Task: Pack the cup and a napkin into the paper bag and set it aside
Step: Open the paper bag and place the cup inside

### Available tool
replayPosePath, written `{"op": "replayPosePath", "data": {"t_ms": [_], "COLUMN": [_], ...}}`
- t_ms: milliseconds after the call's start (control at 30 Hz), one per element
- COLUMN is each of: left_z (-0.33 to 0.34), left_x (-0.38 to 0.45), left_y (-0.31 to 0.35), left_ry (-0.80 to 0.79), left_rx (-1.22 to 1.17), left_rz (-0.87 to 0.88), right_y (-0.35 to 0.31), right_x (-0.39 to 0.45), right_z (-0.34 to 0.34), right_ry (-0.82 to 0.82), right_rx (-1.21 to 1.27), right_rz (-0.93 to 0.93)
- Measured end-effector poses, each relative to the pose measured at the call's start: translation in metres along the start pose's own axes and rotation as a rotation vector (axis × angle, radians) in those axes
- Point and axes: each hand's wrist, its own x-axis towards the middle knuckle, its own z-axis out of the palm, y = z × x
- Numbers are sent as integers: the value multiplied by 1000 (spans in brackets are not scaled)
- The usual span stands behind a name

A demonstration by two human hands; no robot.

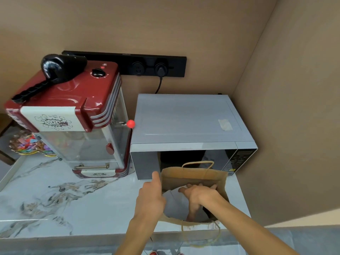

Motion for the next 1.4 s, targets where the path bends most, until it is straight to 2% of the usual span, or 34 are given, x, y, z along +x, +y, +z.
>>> {"op": "replayPosePath", "data": {"t_ms": [133,267,400,467,567,633,700,867,1167,1400], "left_z": [-3,-4,-7,-10,-13,-13,-11,-3,5,4], "left_x": [4,4,11,14,20,23,25,24,23,31], "left_y": [-4,-7,-10,-10,-9,-8,-8,-9,-19,-30], "left_ry": [-70,-80,-63,-77,-102,-110,-101,-93,-136,-170], "left_rx": [-95,-93,-93,-123,-188,-214,-229,-191,-300,-475], "left_rz": [-45,-70,-65,-54,-59,-58,-45,-3,64,112], "right_y": [11,22,27,27,28,30,34,33,21,15], "right_x": [8,12,13,13,15,20,25,44,69,71], "right_z": [2,-6,-12,-15,-17,-15,-16,-12,-4,-3], "right_ry": [-75,-142,-115,-46,84,95,68,-90,-174,-181], "right_rx": [-33,10,39,78,8,-29,19,412,373,386], "right_rz": [-6,-62,-81,-72,-69,-69,-59,31,118,156]}}
